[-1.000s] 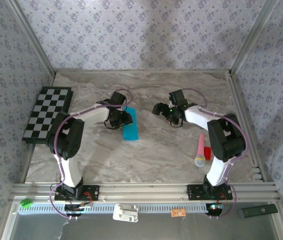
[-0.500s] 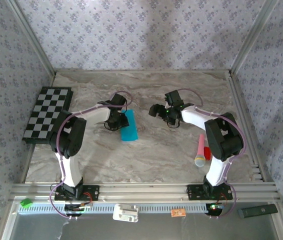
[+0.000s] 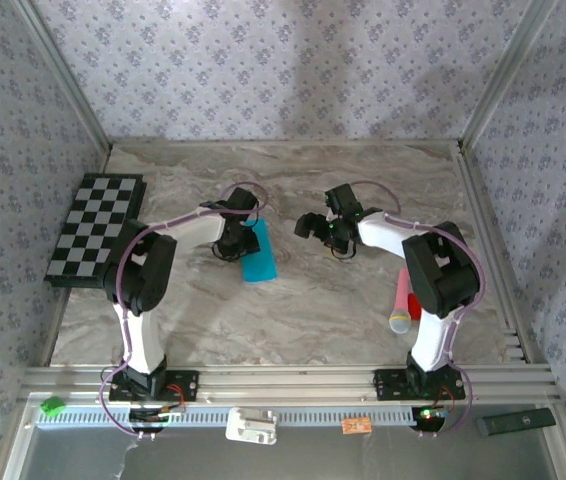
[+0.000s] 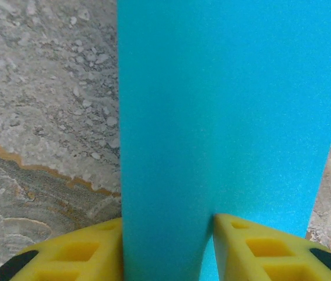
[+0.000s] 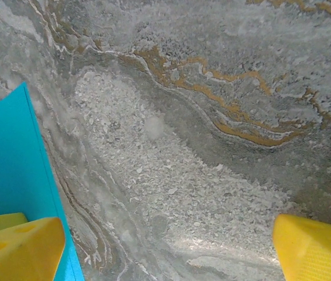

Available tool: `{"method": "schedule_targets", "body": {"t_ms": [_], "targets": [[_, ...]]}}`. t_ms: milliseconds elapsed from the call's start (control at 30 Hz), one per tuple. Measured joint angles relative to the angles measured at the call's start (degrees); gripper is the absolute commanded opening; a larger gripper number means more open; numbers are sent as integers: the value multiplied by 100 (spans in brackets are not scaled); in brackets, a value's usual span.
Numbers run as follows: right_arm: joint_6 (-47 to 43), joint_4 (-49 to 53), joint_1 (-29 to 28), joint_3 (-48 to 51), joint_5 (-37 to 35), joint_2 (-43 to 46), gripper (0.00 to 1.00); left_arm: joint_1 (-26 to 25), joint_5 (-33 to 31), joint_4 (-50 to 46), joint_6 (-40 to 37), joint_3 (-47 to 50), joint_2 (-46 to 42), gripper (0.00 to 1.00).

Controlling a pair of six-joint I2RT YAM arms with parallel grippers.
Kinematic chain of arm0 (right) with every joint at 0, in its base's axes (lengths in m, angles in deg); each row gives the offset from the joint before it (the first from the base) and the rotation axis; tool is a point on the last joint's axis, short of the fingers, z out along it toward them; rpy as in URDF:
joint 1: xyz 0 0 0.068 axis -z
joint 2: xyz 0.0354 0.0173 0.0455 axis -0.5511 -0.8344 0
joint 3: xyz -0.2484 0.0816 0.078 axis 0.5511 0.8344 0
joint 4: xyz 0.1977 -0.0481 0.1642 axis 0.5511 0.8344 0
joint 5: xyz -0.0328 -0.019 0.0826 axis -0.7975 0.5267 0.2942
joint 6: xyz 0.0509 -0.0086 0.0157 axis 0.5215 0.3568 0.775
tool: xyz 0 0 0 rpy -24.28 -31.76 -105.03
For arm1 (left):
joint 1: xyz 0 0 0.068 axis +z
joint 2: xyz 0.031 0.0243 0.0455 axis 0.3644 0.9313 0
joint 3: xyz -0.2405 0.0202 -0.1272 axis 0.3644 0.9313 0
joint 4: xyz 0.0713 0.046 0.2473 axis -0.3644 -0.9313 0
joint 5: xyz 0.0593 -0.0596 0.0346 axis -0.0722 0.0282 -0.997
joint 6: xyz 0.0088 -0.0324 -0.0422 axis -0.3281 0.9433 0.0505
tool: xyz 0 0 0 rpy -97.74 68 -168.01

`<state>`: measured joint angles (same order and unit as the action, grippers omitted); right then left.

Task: Fold a paper plane with a square sheet of paper (pick it up from the middle)
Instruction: First fold the square sheet of paper in half at the center of the table.

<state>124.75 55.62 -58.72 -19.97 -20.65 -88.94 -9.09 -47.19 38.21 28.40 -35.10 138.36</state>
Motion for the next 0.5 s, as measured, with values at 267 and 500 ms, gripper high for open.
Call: {"method": "schedule_targets", "body": {"t_ms": [267,500], "targets": [[0,-4,0,0,33,-7,93,-9,-44,-170,149,-153,116,44],[-2,-4,0,0,33,-7,93,-9,-44,-302,232,-280,195,46]]}}
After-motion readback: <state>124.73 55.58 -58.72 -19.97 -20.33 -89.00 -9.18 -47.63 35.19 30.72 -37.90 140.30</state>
